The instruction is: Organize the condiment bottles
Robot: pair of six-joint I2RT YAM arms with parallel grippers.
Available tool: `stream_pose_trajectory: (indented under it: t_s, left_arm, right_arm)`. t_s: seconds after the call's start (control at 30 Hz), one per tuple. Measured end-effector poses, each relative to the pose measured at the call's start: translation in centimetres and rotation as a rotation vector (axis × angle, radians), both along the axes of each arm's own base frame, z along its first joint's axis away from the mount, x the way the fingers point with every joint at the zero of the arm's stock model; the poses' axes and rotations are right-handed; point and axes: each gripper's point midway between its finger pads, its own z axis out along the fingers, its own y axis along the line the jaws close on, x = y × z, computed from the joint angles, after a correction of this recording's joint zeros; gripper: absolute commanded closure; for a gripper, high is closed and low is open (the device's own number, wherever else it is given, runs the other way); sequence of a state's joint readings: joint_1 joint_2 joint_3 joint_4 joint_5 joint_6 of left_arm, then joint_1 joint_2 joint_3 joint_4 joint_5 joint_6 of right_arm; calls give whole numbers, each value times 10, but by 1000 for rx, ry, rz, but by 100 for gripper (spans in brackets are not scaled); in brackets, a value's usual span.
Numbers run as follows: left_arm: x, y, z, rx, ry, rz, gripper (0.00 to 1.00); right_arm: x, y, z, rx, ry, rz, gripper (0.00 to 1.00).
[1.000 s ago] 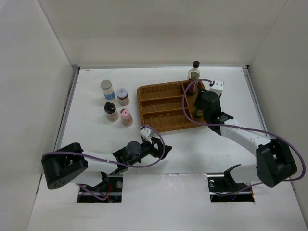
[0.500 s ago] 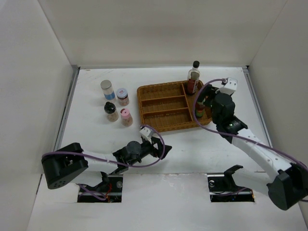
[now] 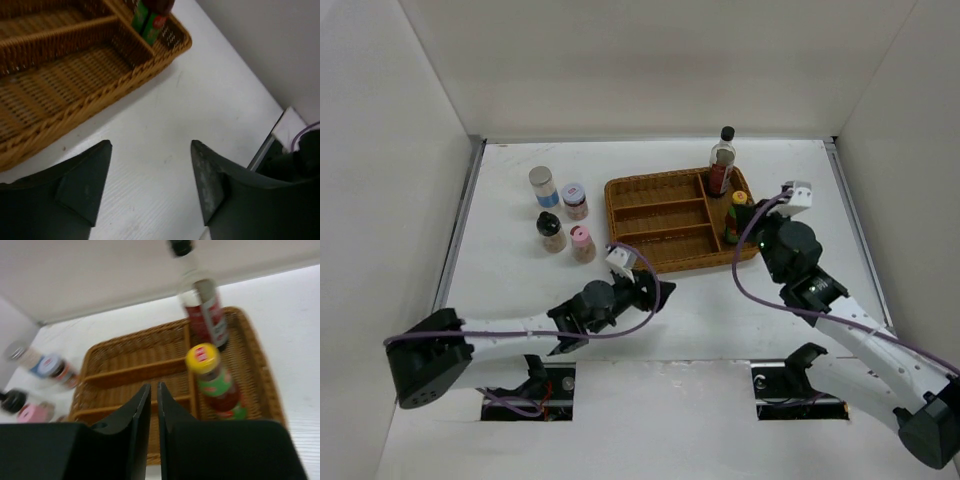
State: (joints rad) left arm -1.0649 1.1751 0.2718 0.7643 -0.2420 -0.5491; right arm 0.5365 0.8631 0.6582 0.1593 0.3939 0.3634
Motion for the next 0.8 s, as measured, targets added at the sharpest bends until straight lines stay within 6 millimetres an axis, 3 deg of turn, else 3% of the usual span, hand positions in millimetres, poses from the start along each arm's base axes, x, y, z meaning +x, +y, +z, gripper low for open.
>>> stream_pose_trajectory:
  t_s: [0.07, 0.17, 0.3, 0.4, 0.47, 0.57, 0.67, 0.8]
  left_arm:
    - [12, 4, 31, -31, -20, 48, 50]
    - [46, 31, 88, -78, -55, 204, 52]
    - [99, 102, 145, -71, -74, 518, 35]
    - [130, 160, 166, -29, -67, 741, 22]
    - [149, 195, 167, 13, -47, 863, 19]
    - [177, 235, 153, 87, 13, 995, 17]
    - [203, 262, 124, 173, 108, 1056, 16]
    - [227, 281, 81, 256, 237, 1063, 15]
  right_arm:
    - [-12, 27, -6, 22, 8, 95, 84]
    - [-29, 67, -24, 44, 35, 230, 72]
    - [-47, 105, -60, 42, 89, 356, 53]
    - [-56, 124, -80, 65, 105, 422, 40]
    - [-60, 138, -89, 82, 114, 466, 35]
    - [-69, 163, -97, 93, 119, 549, 31]
    - [-90, 190, -101, 91, 116, 660, 27]
    - [-130, 224, -95, 62, 82, 847, 26]
